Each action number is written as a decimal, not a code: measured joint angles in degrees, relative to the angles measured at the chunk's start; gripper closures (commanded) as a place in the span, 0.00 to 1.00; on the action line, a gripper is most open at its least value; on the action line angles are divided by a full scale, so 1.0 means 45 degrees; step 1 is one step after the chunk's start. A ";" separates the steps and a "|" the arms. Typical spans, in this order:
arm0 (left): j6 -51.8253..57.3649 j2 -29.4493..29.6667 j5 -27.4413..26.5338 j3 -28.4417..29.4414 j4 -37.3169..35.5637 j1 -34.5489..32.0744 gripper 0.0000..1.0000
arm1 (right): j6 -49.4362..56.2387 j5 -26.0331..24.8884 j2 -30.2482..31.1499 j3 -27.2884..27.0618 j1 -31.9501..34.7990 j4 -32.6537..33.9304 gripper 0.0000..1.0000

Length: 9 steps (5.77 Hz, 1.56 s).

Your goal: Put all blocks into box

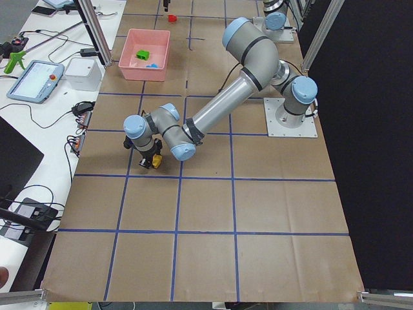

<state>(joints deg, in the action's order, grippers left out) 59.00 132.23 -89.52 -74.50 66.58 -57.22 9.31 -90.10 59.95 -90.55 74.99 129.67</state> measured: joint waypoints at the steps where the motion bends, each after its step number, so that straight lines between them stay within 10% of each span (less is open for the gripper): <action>1: -0.0076 -0.0615 -0.0046 0.0204 0.0446 -0.0056 0.76 | 0.0114 -0.0043 -0.0175 -0.0374 -0.0046 0.0279 0.01; 5: -0.4536 -0.2005 -0.0062 0.2737 0.3692 -0.2636 0.76 | 0.0714 -0.0784 -0.0763 -0.0784 -0.0082 0.0557 0.16; 9: -1.5834 -0.1202 0.1579 0.3918 0.3479 -0.7756 0.76 | 0.0658 -0.0826 -0.0845 -0.0782 -0.0105 0.0680 0.87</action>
<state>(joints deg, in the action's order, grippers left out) -12.25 126.82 -82.41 -56.87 82.24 -92.12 12.27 -93.82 56.15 -94.07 74.52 132.73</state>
